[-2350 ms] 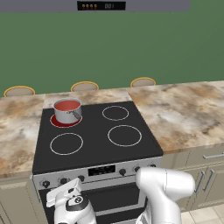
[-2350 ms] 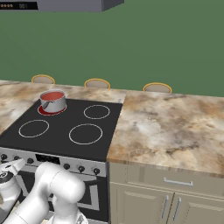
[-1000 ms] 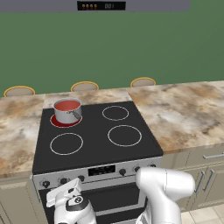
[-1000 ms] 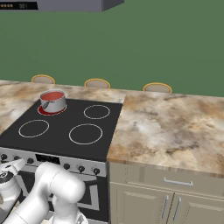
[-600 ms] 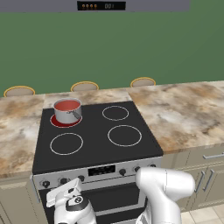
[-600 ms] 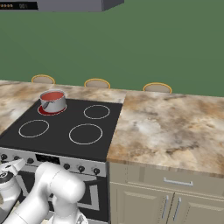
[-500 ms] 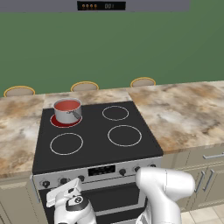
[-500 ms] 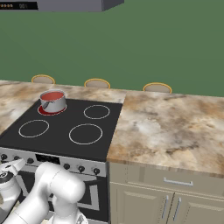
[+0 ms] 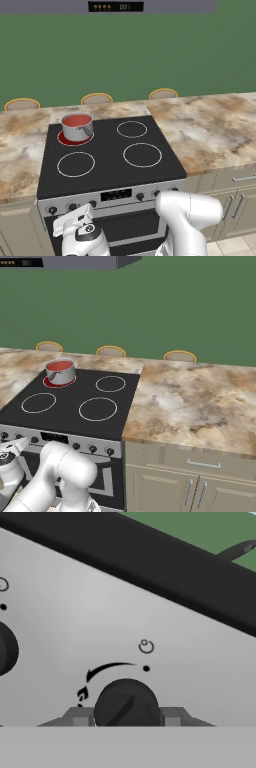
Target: Wait until the marinara sauce is simmered to a deep red color and then turn off the stove.
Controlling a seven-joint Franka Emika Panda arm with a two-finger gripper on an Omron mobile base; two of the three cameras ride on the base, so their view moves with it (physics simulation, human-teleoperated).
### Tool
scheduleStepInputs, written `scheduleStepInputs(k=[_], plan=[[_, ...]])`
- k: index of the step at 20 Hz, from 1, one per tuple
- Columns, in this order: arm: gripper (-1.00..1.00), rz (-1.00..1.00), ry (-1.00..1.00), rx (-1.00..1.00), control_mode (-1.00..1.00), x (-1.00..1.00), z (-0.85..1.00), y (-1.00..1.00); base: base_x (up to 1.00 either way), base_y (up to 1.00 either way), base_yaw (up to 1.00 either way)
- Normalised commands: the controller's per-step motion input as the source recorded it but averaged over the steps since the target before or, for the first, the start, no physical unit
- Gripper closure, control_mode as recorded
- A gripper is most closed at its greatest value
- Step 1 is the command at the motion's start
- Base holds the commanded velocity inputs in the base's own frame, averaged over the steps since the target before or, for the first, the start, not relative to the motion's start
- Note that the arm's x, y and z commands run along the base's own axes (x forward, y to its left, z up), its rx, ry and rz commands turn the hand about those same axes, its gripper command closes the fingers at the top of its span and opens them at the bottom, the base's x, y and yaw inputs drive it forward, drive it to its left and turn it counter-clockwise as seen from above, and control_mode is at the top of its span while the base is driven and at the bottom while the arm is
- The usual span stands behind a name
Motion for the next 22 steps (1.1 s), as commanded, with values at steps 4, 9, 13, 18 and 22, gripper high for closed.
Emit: scheduleStepInputs(k=[4,9,13,18,22], plan=[[1.00,0.00,0.00,0.00,-1.00,0.00,0.00,0.00,0.00,0.00,0.00],[1.00,0.00,0.00,0.00,-1.00,0.00,0.00,0.00,0.00,0.00,0.00],[1.00,0.00,0.00,0.00,-1.00,0.00,0.00,0.00,0.00,0.00,0.00],[1.00,0.00,0.00,0.00,-1.00,0.00,0.00,0.00,0.00,0.00,0.00],[1.00,0.00,0.00,0.02,-1.00,0.00,0.00,-0.03,0.00,0.00,0.00]])
